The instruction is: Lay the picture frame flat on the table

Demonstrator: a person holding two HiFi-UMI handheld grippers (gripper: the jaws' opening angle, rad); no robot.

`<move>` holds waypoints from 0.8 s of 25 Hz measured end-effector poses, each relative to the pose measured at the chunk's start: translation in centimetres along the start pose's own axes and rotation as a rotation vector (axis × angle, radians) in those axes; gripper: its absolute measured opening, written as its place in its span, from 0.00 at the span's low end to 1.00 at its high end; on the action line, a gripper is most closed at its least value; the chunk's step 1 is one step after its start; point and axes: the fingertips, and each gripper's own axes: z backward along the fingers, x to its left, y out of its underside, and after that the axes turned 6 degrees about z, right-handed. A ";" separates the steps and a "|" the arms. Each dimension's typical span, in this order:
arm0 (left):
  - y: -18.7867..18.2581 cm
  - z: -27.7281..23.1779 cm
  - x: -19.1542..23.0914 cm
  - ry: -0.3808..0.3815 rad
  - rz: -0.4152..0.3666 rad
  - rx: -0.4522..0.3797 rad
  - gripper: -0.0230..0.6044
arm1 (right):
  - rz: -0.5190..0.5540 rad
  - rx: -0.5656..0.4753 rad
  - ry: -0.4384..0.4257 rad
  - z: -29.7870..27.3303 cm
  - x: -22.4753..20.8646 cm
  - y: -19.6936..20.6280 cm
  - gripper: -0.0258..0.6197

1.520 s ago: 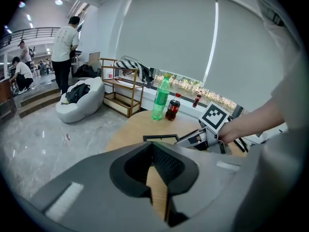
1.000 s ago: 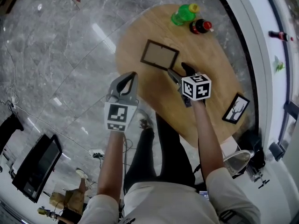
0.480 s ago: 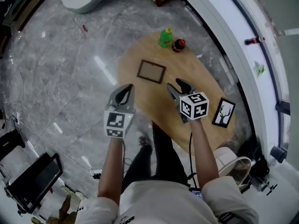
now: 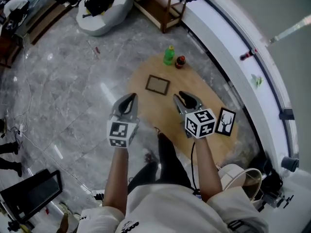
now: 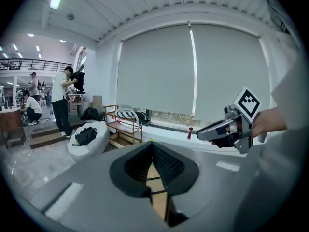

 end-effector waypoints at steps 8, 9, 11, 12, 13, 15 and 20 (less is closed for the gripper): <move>-3.6 7.9 -1.7 -0.012 -0.032 -0.071 0.05 | 0.198 -0.110 -0.037 6.5 7.4 -6.0 0.08; -4.3 8.8 -1.9 -0.017 -0.036 -0.085 0.05 | 0.231 -0.116 -0.036 7.3 8.4 -6.6 0.07; -5.4 10.6 -2.5 -0.021 -0.045 -0.108 0.05 | 0.280 -0.133 -0.031 8.9 10.0 -7.6 0.05; -5.8 11.3 -2.8 -0.019 -0.051 -0.119 0.05 | 0.293 -0.144 -0.027 9.8 10.6 -8.0 0.05; -6.2 12.1 -3.3 -0.014 -0.058 -0.128 0.05 | 0.301 -0.157 -0.021 10.6 11.1 -8.4 0.05; -7.0 13.6 -4.2 0.001 -0.075 -0.142 0.05 | 0.307 -0.184 -0.006 12.3 12.1 -9.3 0.05; -9.5 17.3 -5.8 0.031 -0.131 -0.181 0.05 | 0.327 -0.263 0.035 16.1 14.7 -11.9 0.04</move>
